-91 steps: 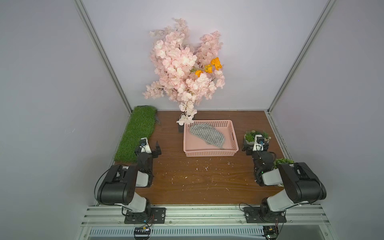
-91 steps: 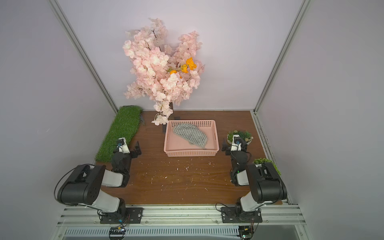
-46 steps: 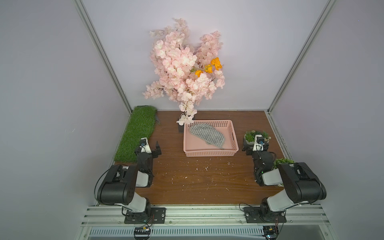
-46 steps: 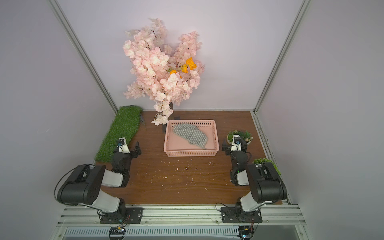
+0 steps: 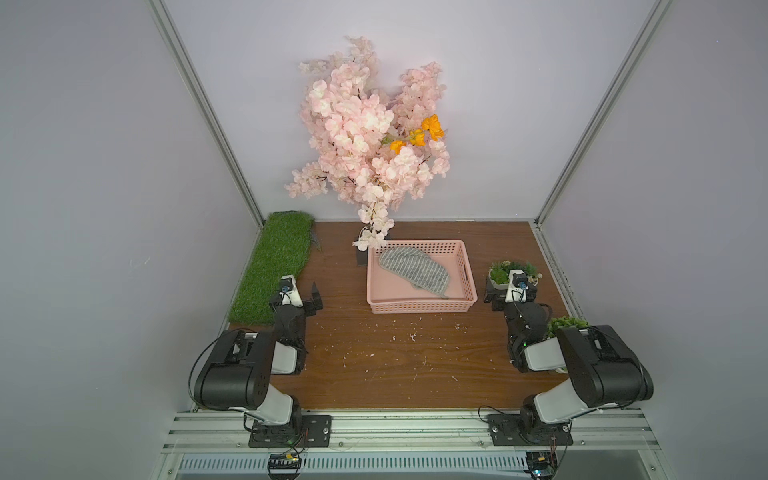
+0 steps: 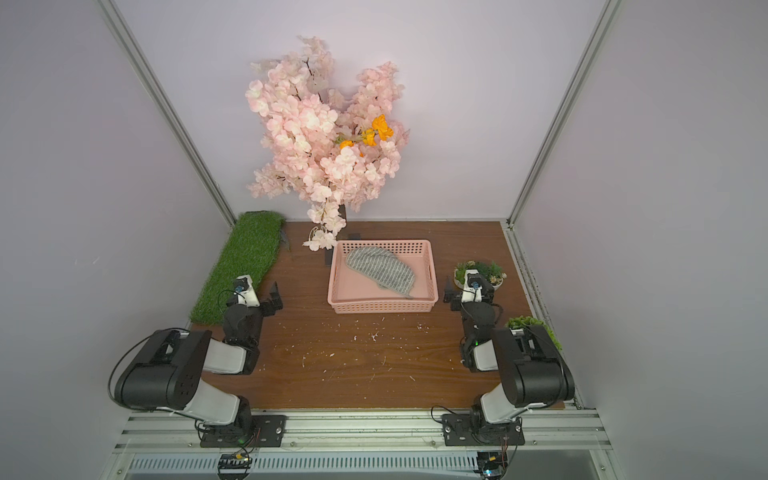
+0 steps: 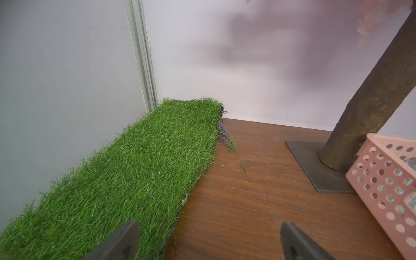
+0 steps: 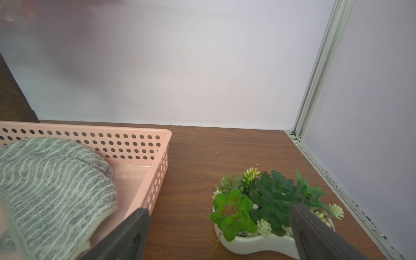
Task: Fold the square dishcloth
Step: Pick up the cleaning item from the bin.
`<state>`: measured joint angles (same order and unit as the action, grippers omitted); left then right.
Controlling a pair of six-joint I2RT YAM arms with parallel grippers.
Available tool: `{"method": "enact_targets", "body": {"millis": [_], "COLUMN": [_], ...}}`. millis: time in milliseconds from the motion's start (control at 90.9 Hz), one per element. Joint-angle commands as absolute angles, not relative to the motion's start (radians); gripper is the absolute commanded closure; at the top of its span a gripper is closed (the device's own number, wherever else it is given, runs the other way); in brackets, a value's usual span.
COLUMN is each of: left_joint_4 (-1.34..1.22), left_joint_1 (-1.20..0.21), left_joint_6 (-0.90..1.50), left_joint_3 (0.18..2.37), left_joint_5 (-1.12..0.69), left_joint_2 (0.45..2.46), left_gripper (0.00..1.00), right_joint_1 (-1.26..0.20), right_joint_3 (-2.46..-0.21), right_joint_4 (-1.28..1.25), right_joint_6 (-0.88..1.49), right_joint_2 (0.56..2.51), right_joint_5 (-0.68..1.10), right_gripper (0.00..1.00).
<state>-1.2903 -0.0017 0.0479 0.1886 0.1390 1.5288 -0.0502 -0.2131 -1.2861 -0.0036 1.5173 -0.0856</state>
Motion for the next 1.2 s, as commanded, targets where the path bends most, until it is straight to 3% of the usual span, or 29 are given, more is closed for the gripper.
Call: {"method": "enact_targets", "body": {"millis": [0,352,594,815,947,1189], "left_joint_4": [-1.292,-1.164,-0.973,-0.643,-0.585,-0.530], "left_joint_1": [-0.011,-0.012,-0.059,-0.121,-0.256,-0.424], "left_joint_6": [0.050,0.055,0.109,0.342,0.387,0.457], "left_joint_3": [0.201,0.201,0.216,0.346,0.367,0.420], "left_joint_5": [0.138,0.166,0.159,0.057,0.101,0.149], "left_joint_2": [1.530,1.369,1.122,1.081,1.099,1.163], "left_gripper": [0.01,0.01,0.00,0.01,0.01,0.00], "right_joint_1": [-0.047,-0.052,-0.115,-0.317,-0.389,-0.446], "right_joint_3": [-0.231,-0.304,-0.491,-0.716,-0.853,-1.079], "right_joint_4": [-1.233,-0.912,-0.483,-0.232,-0.131,0.044], "right_joint_6": [0.000,0.071,0.185,0.173,0.204,0.240], "right_joint_2": [1.465,1.210,1.107,1.252,1.389,1.666], "right_joint_5": [-0.107,-0.169,-0.204,-0.296,-0.261,-0.202], "right_gripper": [0.01,0.01,0.01,0.01,0.01,0.14]}}
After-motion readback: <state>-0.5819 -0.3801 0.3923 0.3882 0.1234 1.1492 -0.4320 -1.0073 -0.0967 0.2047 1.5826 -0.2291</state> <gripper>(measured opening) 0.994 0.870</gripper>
